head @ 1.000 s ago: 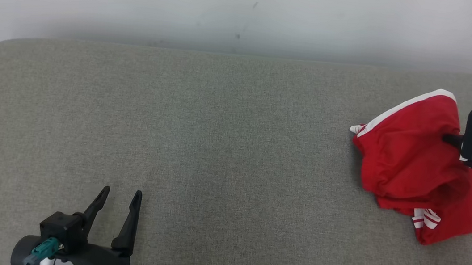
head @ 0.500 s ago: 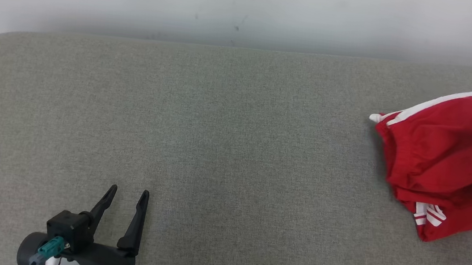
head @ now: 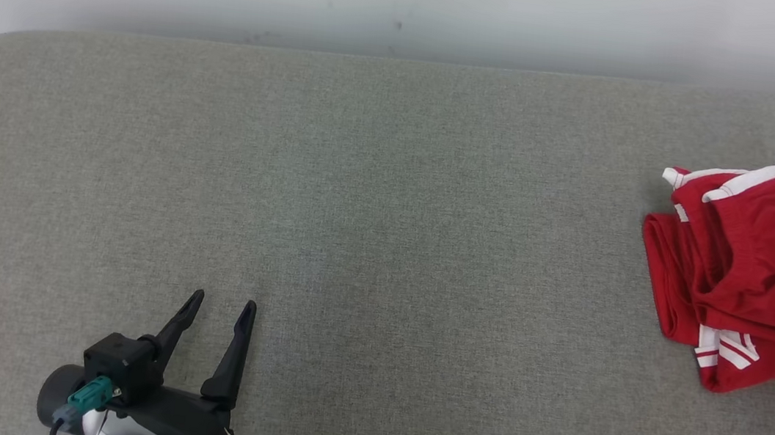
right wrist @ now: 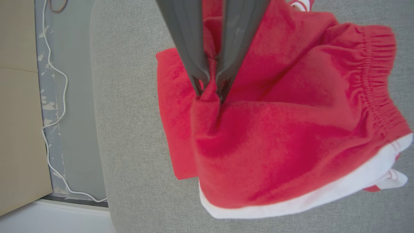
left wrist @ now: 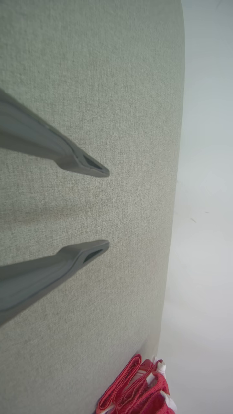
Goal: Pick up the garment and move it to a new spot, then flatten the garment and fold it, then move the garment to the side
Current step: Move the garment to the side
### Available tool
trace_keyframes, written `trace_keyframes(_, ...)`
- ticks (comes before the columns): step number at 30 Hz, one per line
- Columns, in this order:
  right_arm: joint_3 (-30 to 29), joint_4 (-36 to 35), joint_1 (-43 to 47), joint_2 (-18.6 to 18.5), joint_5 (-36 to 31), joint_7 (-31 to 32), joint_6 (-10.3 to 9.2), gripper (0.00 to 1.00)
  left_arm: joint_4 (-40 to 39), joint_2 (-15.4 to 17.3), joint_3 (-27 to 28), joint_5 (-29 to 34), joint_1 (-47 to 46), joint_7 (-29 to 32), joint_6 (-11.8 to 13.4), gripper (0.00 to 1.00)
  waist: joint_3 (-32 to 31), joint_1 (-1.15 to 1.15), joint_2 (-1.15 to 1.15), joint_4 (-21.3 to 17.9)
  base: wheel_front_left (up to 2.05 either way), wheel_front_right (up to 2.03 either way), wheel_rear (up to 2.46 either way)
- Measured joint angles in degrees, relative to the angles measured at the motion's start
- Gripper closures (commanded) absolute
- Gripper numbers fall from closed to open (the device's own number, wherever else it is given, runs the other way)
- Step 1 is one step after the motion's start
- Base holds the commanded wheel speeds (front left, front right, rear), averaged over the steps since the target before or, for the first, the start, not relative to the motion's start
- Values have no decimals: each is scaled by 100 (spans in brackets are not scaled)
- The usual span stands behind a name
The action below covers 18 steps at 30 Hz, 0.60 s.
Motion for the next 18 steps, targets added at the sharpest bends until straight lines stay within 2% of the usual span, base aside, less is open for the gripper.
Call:
trace_keyframes(13,235,345,1,-2,-345,-182,-157,100,24,-3,0,-1,-93,0,-69,0,146,0,-1,207,0,0,0)
trace_keyframes(15,270,396,-8,21,-409,-203,-207,55,42,1,16,-2,-93,0,-77,0,159,0,-1,231,0,0,0)
trace_keyframes(16,297,412,-21,33,-441,-203,-213,15,47,5,23,-3,-93,0,-76,0,161,0,-1,238,0,0,0)
trace_keyframes(17,320,433,-51,40,-477,-203,-226,0,52,7,30,-9,-93,0,-76,0,162,0,-1,244,0,0,0)
trace_keyframes(18,323,466,-90,48,-485,-203,-234,0,59,11,37,-11,-93,0,-76,0,160,0,-1,247,0,0,0)
